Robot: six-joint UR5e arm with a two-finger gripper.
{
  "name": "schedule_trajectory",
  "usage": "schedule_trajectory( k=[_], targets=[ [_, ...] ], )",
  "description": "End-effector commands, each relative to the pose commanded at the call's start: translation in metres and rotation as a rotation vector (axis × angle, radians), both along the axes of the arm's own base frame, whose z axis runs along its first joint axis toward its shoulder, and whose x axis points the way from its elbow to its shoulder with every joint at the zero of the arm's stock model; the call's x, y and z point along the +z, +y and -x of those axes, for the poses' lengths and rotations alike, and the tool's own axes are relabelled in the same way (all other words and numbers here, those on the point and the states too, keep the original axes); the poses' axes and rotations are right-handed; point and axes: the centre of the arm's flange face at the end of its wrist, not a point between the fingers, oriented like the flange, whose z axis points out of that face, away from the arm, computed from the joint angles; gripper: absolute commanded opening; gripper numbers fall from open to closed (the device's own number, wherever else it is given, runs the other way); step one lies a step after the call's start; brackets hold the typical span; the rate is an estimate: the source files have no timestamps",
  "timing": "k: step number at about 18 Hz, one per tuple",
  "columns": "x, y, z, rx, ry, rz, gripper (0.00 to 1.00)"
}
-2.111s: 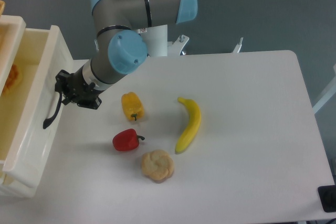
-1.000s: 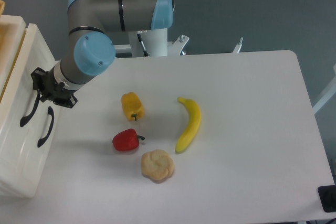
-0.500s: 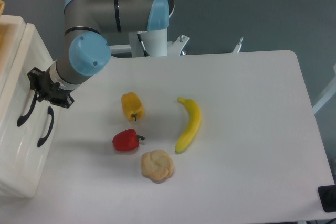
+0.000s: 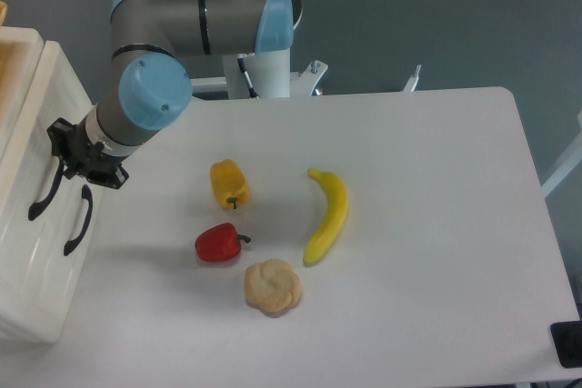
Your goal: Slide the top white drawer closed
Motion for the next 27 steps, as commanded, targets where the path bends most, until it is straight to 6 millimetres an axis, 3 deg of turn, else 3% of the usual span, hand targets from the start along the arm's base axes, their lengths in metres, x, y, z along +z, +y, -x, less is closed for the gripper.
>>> schedule_trajectory(
  k=[1, 4, 7, 8, 9, 14, 15, 19, 22, 27],
  targets=[
    [0.000, -0.002, 0.007, 0.010, 0.006, 0.002, 0.34],
    [0.005, -0.010, 0.037, 0.058, 0.021, 0.002, 0.36],
    [0.020, -0.021, 0.079, 0.112, 0.080, -0.006, 0.55],
    [0.029, -0.026, 0.094, 0.131, 0.115, -0.005, 0.69],
    [0.033, -0.031, 0.108, 0.149, 0.144, 0.006, 1.00],
    [0.038, -0.072, 0.177, 0.260, 0.222, 0.057, 1.00],
    [0.033, -0.096, 0.217, 0.272, 0.276, 0.076, 1.00],
    [0.025, -0.135, 0.281, 0.299, 0.420, 0.110, 1.00],
    [0.031, -0.162, 0.311, 0.273, 0.464, 0.082, 1.00],
    [0.019, -0.194, 0.350, -0.044, 0.625, 0.021, 1.00]
  ],
)
